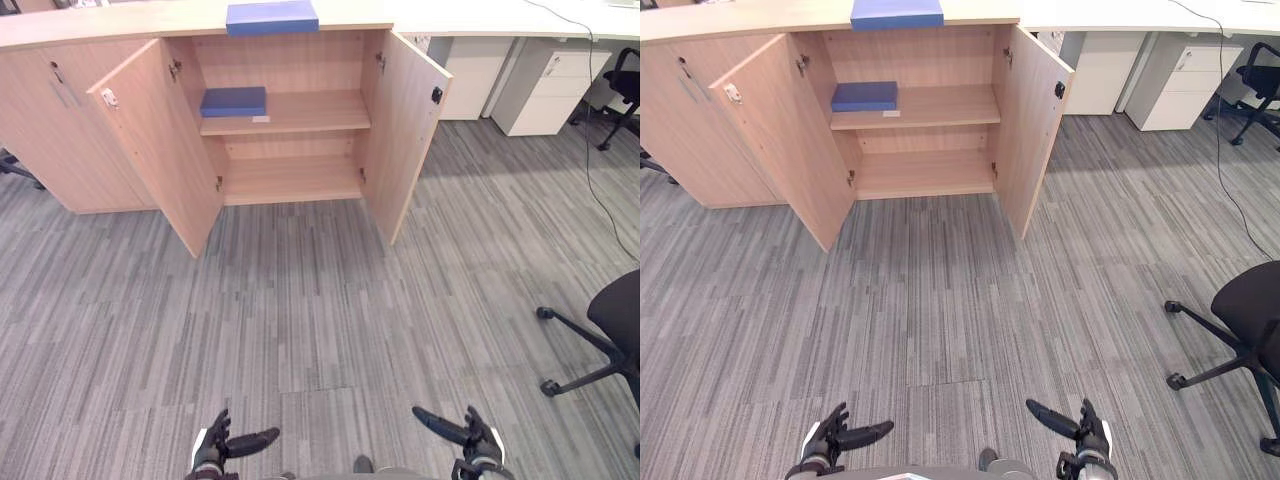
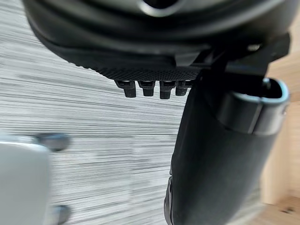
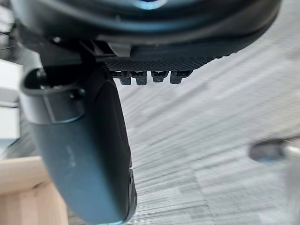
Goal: Walk over to the cabinet, pick up the folder, carry it to the office cabinet, place the folder inside the office cabinet, then close the office cabinet door
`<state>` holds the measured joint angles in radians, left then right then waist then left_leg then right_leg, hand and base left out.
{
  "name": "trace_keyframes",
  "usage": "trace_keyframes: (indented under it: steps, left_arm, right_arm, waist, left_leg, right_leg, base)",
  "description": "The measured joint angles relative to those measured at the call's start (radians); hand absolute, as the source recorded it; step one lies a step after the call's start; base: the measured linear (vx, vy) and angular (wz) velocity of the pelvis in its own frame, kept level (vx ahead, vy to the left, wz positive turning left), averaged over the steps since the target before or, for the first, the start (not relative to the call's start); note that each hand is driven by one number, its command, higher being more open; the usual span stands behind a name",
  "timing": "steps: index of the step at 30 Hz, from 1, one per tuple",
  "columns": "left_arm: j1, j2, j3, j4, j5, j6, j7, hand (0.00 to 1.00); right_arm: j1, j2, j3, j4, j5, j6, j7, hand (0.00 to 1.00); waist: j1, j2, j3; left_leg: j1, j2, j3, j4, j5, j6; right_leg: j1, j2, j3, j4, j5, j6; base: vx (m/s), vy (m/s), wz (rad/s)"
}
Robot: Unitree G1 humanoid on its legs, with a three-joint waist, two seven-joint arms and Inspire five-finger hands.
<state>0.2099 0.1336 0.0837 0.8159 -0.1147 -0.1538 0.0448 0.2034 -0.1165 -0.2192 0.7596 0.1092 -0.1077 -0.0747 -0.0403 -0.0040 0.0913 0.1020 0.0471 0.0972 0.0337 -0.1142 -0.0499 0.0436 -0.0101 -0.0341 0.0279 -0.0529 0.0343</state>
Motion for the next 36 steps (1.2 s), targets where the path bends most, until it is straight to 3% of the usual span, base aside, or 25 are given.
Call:
trace_keyframes:
  steps: [13,19,20,22,23,24,25,26,28,30,31,32,33,34,35,36]
  left_arm:
    - [0.028,0.003,0.051,-0.110,0.015,-0.005,0.000,1.00]
    - [0.034,-0.016,0.086,-0.128,-0.009,-0.005,0.003,1.00]
    - [0.041,-0.021,0.086,-0.145,-0.014,-0.005,0.003,1.00]
    - [0.049,-0.031,0.085,-0.175,-0.026,-0.004,0.003,1.00]
    - [0.048,-0.032,0.084,-0.180,-0.027,-0.004,0.003,1.00]
    - [0.047,-0.030,0.083,-0.184,-0.027,-0.004,0.005,1.00]
    - [0.039,-0.025,0.080,-0.187,-0.028,-0.004,0.007,1.00]
    - [0.026,-0.009,0.070,-0.187,-0.031,-0.001,0.017,1.00]
    - [0.000,0.007,0.067,-0.186,-0.033,-0.001,0.027,1.00]
    - [-0.046,0.008,0.067,-0.182,-0.044,-0.003,0.038,1.00]
    - [-0.066,0.009,0.066,-0.179,-0.048,-0.005,0.041,1.00]
    - [-0.074,0.009,0.066,-0.178,-0.052,-0.006,0.042,1.00]
    - [-0.074,0.007,0.064,-0.177,-0.051,-0.006,0.042,1.00]
    - [-0.088,-0.007,0.063,-0.171,-0.051,-0.007,0.040,1.00]
    - [-0.102,-0.008,0.049,-0.166,-0.050,-0.007,0.035,1.00]
    - [-0.102,-0.014,0.038,-0.166,-0.050,-0.007,0.033,1.00]
  right_arm:
    - [-0.008,-0.012,0.001,-0.037,-0.075,-0.004,0.017,1.00]
    - [-0.087,-0.053,0.012,-0.037,-0.075,0.002,0.012,1.00]
    - [-0.097,-0.057,0.012,-0.037,-0.075,0.006,0.011,1.00]
    - [-0.102,-0.066,0.012,-0.037,-0.074,0.009,0.008,1.00]
    - [-0.102,-0.067,0.013,-0.037,-0.074,0.012,0.008,1.00]
    - [-0.103,-0.066,0.021,-0.037,-0.073,0.016,0.008,1.00]
    - [-0.103,-0.066,0.031,-0.037,-0.072,0.017,0.008,1.00]
    - [-0.097,-0.066,0.042,-0.036,-0.072,0.019,0.011,1.00]
    - [-0.097,-0.069,0.057,-0.037,-0.072,0.020,0.011,1.00]
    - [-0.104,-0.086,0.072,-0.037,-0.071,0.020,0.011,1.00]
    - [-0.107,-0.091,0.073,-0.037,-0.070,0.020,0.010,1.00]
    - [-0.101,-0.094,0.073,-0.037,-0.069,0.020,0.010,1.00]
    - [-0.090,-0.096,0.073,-0.038,-0.069,0.020,0.009,1.00]
    - [-0.117,-0.106,0.068,-0.038,-0.069,0.024,0.006,1.00]
    - [-0.120,-0.102,0.058,-0.054,-0.068,0.024,0.002,1.00]
    - [-0.119,-0.102,0.054,-0.058,-0.069,0.024,0.002,1.00]
  waist:
    - [-0.002,0.009,0.038]
    - [0.004,0.033,0.069]
    - [0.007,0.036,0.072]
    - [0.013,0.040,0.082]
    - [0.011,0.038,0.090]
    - [0.003,0.043,0.102]
    - [-0.003,0.045,0.114]
    - [-0.007,0.046,0.133]
    - [-0.013,0.054,0.146]
    - [-0.032,0.082,0.172]
    - [-0.042,0.088,0.189]
    - [-0.056,0.082,0.191]
    - [-0.067,0.082,0.190]
    - [-0.060,0.116,0.200]
    - [-0.062,0.111,0.203]
    - [-0.064,0.108,0.203]
  left_leg:
    - [0.004,-0.016,0.018,0.011,-0.018,-0.016]
    - [-0.088,-0.007,0.086,0.112,-0.099,0.030]
    - [-0.101,-0.005,0.091,0.131,-0.114,0.037]
    - [-0.122,-0.014,0.100,0.181,-0.161,0.047]
    - [-0.111,-0.026,0.099,0.186,-0.185,0.061]
    - [-0.089,-0.028,0.088,0.185,-0.197,0.082]
    - [-0.071,-0.030,0.080,0.185,-0.198,0.086]
    - [-0.033,-0.025,0.076,0.179,-0.204,0.085]
    - [0.003,-0.016,0.053,0.152,-0.210,0.081]
    - [0.043,0.024,0.014,0.108,-0.209,0.079]
    - [0.074,0.043,-0.006,0.088,-0.208,0.075]
    - [0.107,0.050,-0.022,0.073,-0.213,0.035]
    - [0.123,0.056,-0.036,0.071,-0.221,0.019]
    - [0.123,0.096,-0.036,0.088,-0.214,-0.017]
    - [0.118,0.089,-0.052,0.130,-0.172,-0.076]
    - [0.111,0.088,-0.057,0.185,-0.127,-0.097]
  right_leg:
    - [0.024,-0.019,-0.013,-0.028,0.001,0.002]
    - [-0.056,-0.014,0.040,-0.007,-0.004,0.015]
    - [-0.075,-0.015,0.046,0.018,-0.018,0.023]
    - [-0.157,-0.029,0.054,0.194,-0.113,0.045]
    - [-0.219,-0.046,0.030,0.347,-0.157,0.056]
    - [-0.296,-0.062,-0.003,0.542,-0.162,0.059]
    - [-0.331,-0.063,-0.025,0.617,-0.184,0.060]
    - [-0.367,-0.066,-0.056,0.655,-0.219,0.032]
    - [-0.434,-0.063,-0.109,0.618,-0.228,0.009]
    - [-0.490,-0.031,-0.161,0.489,-0.187,-0.005]
    - [-0.513,-0.017,-0.167,0.359,-0.102,-0.006]
    - [-0.509,-0.017,-0.162,0.232,0.071,-0.010]
    - [-0.492,-0.019,-0.164,0.213,0.191,-0.030]
    - [-0.507,0.004,-0.180,0.285,0.145,-0.079]
    - [-0.517,-0.014,-0.190,0.375,0.061,-0.081]
    - [-0.497,-0.026,-0.197,0.409,0.018,-0.081]
  base:
    - [0.04,0.012,0.00]
    - [-0.02,0.004,-0.28]
    - [0.01,0.055,-0.21]
    - [0.04,0.066,-0.16]
    - [0.08,0.067,0.01]
    - [0.12,0.065,0.09]
    - [0.20,0.049,0.20]
    - [0.22,0.023,0.18]
    - [0.34,-0.012,0.39]
    - [0.51,-0.103,0.68]
    - [0.61,-0.163,0.76]
    - [0.56,-0.161,0.80]
    - [0.56,-0.174,0.49]
    - [0.53,-0.190,0.33]
    - [0.62,-0.252,0.27]
    - [0.53,-0.236,0.40]
